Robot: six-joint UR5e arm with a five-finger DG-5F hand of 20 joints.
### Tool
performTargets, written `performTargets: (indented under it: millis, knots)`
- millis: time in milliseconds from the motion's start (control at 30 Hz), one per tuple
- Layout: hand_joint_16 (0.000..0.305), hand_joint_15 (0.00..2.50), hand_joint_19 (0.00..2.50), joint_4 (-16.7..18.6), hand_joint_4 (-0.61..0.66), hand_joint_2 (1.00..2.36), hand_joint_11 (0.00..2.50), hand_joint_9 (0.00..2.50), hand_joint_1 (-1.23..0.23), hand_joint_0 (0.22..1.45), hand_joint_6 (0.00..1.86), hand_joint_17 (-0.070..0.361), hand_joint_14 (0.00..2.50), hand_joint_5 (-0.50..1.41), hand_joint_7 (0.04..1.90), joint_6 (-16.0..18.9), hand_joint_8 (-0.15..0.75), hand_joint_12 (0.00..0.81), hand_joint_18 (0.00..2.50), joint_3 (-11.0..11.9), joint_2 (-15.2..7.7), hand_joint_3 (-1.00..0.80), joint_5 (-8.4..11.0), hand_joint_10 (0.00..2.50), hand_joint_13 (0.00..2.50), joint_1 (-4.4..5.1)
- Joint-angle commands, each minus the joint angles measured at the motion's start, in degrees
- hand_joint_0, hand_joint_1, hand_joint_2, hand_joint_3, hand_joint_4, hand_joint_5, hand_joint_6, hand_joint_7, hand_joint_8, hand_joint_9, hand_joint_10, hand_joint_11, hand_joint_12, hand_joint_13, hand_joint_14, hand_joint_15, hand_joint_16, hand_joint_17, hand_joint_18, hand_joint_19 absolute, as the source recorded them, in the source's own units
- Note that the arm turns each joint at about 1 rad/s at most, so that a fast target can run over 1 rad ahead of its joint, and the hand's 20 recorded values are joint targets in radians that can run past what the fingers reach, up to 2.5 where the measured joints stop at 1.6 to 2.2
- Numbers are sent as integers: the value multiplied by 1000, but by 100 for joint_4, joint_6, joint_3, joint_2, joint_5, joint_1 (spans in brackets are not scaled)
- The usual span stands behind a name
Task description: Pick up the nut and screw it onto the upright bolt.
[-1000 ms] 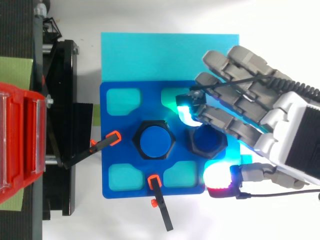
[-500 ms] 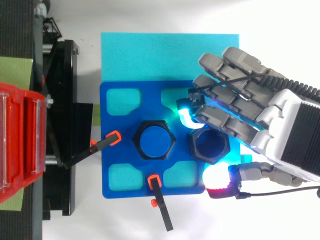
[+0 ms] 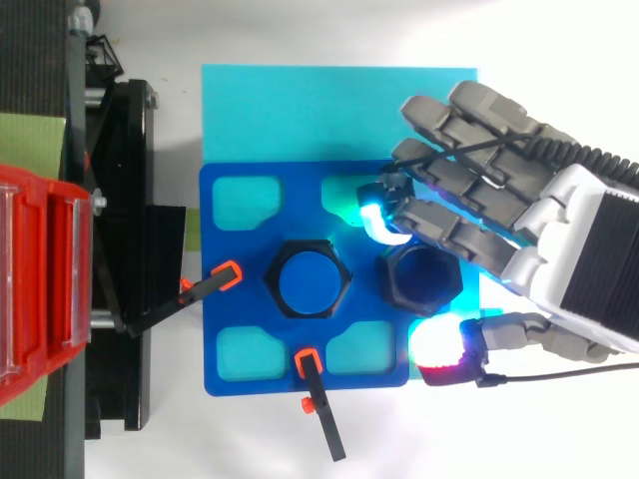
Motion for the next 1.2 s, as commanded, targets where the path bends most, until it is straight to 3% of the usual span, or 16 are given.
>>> performTargets:
  millis: [0,600,1167]
  knots:
    - [55,0,0,-73,254,1000,0,362,-590,417,502,125,0,-217,743,0,329,422,58,12,0,-500,-1,0,241,-17]
    - [66,0,0,-249,247,1000,0,281,-570,346,502,148,0,-237,703,9,334,468,6,12,123,-500,-80,0,180,-53]
    - [51,0,0,-487,255,1000,0,363,-717,484,503,115,0,-204,861,9,301,394,75,12,220,-500,-80,0,228,-61]
